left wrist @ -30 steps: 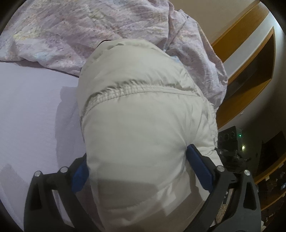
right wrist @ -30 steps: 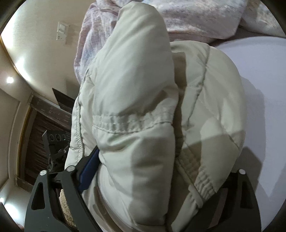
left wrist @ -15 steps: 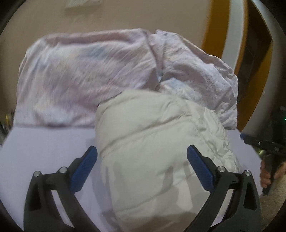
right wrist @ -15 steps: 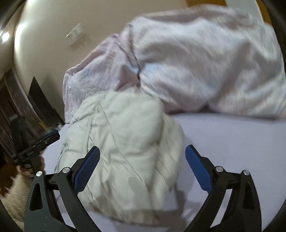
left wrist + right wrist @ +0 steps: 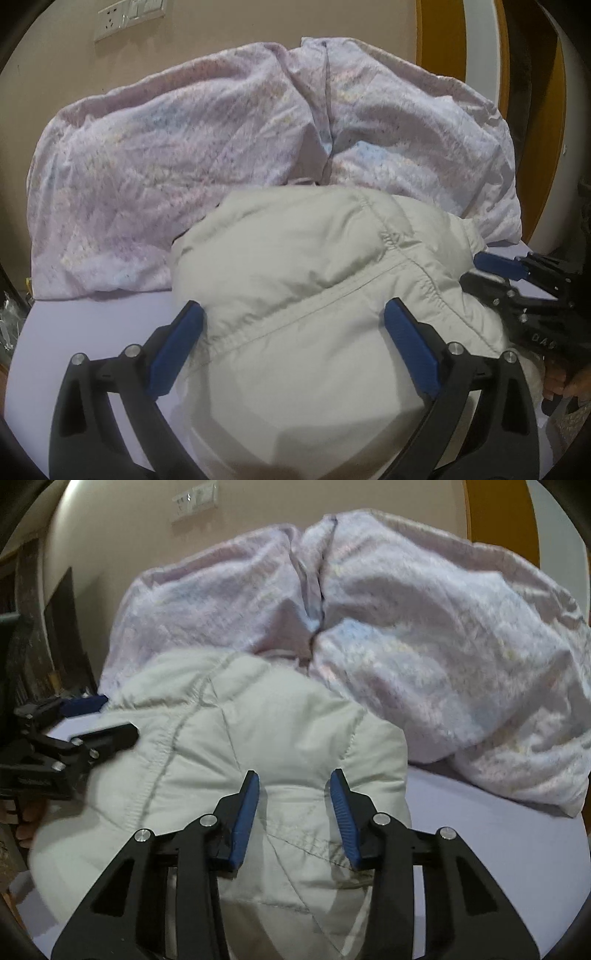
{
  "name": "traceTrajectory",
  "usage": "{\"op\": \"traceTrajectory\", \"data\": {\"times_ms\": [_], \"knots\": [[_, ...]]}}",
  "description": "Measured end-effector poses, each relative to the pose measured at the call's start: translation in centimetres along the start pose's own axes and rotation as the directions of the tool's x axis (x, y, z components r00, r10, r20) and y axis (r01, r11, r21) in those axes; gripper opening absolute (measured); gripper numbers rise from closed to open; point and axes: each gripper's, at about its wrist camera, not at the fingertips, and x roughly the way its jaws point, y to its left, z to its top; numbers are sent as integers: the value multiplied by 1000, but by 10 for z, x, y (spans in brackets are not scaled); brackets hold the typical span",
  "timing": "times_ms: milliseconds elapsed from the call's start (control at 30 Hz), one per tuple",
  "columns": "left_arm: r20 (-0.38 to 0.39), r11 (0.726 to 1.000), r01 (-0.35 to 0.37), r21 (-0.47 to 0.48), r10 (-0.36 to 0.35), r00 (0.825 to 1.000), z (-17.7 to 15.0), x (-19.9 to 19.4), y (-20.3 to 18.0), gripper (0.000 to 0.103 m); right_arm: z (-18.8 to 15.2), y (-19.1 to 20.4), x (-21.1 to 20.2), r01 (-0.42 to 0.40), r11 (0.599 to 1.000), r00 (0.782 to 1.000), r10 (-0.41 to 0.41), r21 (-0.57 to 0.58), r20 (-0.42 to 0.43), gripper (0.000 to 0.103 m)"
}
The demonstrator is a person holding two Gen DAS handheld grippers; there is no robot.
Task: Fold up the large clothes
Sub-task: 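Press both open grippers down on the rolled beige jacket bundle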
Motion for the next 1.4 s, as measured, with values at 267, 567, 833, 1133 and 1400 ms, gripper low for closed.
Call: {"op": "traceTrajectory", "data": {"times_ms": [267, 567, 833, 1133, 1400], "knots": [[-8, 998, -55, 18, 55, 998, -7, 19, -8, 101, -12, -9, 29, -19, 999, 999, 20, 39, -27, 43], [-8, 996, -86, 17, 86, 996, -12, 33, -9, 101, -19, -12, 43, -34, 997, 999, 36, 65, -24, 44], [-3, 995, -98, 6, 98, 995, -15, 41, -9, 101, -20, -14, 49, -43, 996, 999, 45, 78, -17, 45], [5, 995, -98, -1, 98, 995, -17, 42, -8, 101, -21, -13, 48, -33, 996, 999, 34, 77, -12, 45], [5, 994, -106, 2, 106, 994, -18, 43, -8, 101, 5, -31, 28, -23, 983, 1000, 19, 184, 20, 48]]}}
